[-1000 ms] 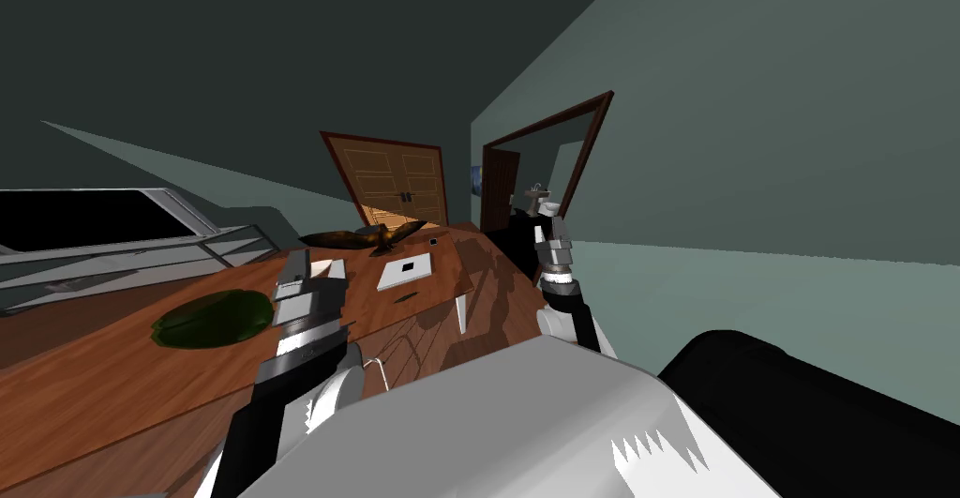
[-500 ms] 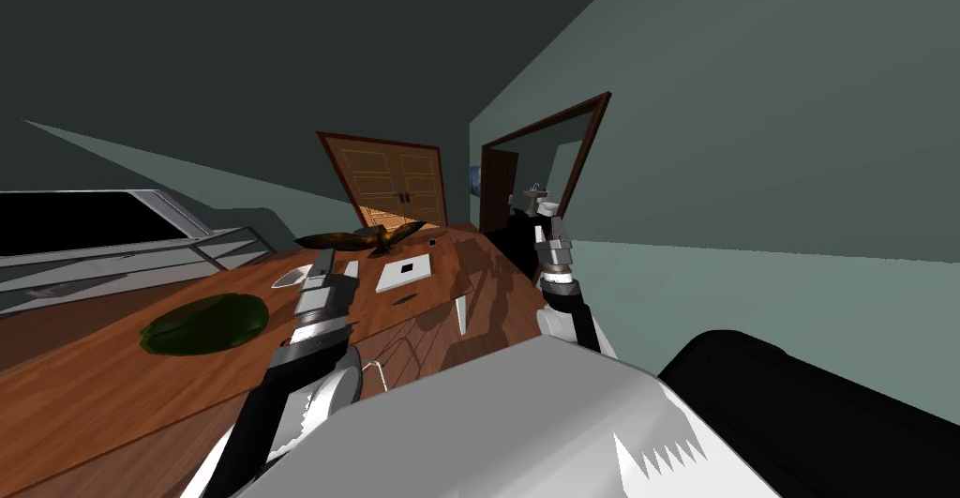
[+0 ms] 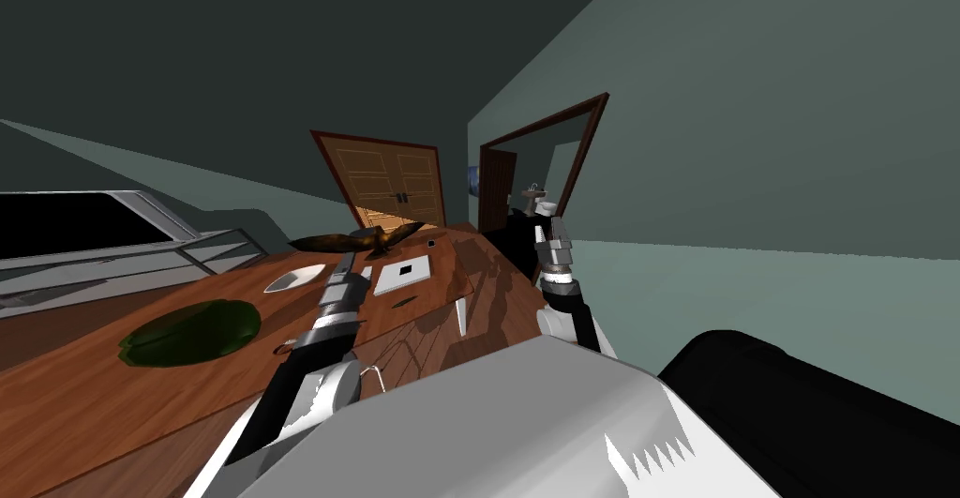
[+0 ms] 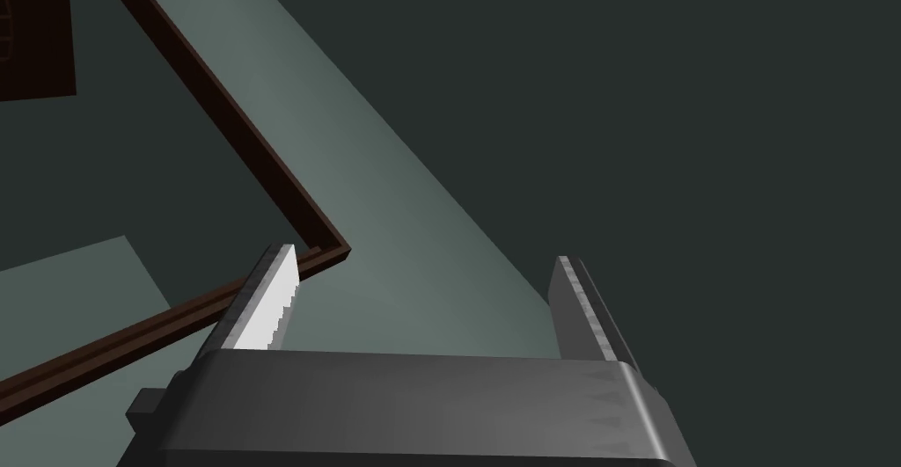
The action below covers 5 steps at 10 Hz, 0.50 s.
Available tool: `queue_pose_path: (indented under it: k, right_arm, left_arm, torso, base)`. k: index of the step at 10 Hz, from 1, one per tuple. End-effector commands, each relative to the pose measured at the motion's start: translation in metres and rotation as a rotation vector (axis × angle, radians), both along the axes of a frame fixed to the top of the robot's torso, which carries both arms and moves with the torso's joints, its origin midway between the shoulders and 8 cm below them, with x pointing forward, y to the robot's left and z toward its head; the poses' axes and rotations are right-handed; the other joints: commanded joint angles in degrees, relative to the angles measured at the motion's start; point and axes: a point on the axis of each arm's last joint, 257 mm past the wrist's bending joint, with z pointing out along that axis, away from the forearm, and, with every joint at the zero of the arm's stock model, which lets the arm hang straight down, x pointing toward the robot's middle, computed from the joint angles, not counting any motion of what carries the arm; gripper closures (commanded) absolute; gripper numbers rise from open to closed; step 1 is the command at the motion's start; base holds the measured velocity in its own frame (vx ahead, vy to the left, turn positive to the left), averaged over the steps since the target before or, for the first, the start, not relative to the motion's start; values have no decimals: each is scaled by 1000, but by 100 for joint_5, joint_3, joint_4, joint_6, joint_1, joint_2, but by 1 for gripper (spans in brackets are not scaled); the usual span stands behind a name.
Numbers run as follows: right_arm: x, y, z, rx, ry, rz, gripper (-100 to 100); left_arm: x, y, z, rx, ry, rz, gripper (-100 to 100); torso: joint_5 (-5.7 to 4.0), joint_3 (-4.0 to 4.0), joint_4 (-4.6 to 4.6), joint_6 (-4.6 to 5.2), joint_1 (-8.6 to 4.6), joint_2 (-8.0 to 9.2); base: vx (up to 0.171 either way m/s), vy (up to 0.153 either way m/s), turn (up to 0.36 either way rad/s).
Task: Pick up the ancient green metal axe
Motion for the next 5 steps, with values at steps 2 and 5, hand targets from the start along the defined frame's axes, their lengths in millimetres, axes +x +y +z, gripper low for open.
queue_pose_path:
  k: [2,5]
  right_arm:
    - [0,0,0,0,0,0,0]
    - [0,0,0,0,0,0,0]
  left_arm:
    - [20,2,-30,-41,93,-19,-100]
    - [37,5,-64,-90,199,-32,-100]
  torso:
    - [0,1,0,1,0,1]
    - [0,1,1,1,-2,2]
  base:
    - [20,16,-38]
    - [20,20,-34]
